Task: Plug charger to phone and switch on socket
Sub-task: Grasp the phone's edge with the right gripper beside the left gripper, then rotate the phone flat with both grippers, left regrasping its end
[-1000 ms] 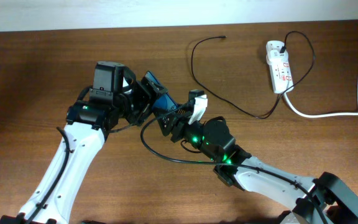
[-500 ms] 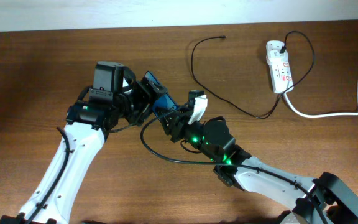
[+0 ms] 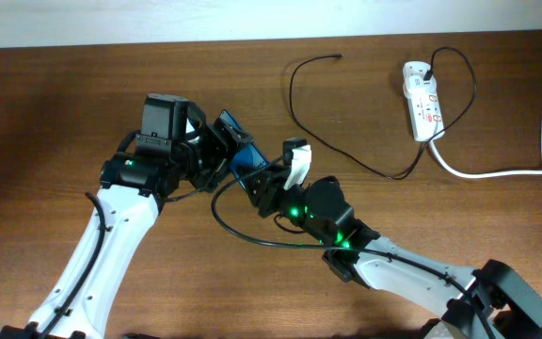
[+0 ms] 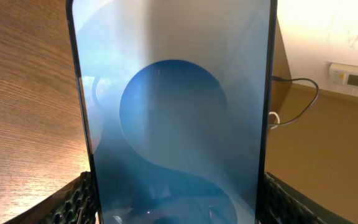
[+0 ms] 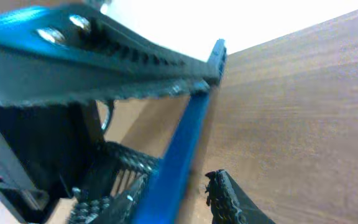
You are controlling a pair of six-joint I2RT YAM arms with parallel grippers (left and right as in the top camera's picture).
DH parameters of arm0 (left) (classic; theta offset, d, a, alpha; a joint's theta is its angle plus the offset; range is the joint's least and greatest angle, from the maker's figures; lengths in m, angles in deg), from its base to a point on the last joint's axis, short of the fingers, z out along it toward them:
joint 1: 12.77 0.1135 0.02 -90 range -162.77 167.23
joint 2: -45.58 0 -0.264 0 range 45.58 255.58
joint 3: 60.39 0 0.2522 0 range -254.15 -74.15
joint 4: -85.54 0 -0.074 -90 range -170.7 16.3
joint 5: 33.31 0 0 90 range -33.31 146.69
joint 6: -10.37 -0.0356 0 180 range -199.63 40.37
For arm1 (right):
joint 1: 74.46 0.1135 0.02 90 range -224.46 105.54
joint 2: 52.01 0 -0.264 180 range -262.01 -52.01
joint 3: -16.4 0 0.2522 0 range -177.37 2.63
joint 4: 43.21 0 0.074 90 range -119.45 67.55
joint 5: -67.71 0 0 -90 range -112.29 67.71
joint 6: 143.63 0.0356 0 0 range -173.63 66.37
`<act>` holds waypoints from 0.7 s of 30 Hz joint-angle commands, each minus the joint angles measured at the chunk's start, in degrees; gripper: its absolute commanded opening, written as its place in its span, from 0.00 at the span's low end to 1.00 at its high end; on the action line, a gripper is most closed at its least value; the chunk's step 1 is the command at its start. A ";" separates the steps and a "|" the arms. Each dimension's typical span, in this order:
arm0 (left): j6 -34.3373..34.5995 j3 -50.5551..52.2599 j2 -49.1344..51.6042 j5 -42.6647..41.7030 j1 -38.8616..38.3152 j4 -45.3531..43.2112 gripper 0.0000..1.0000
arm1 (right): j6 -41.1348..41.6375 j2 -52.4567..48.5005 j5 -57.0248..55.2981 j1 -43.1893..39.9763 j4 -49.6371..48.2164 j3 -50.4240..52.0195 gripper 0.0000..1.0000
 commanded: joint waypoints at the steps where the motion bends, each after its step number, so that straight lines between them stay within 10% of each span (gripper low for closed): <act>1: -1.20 -1.36 -0.85 -0.57 -0.17 -0.35 0.52 | -0.15 -0.42 -0.50 0.44 -2.80 -1.09 0.26; 21: -1.20 -1.36 -0.85 0.00 -0.17 -0.09 0.59 | 0.31 -0.39 -0.28 1.53 -3.80 -1.09 0.04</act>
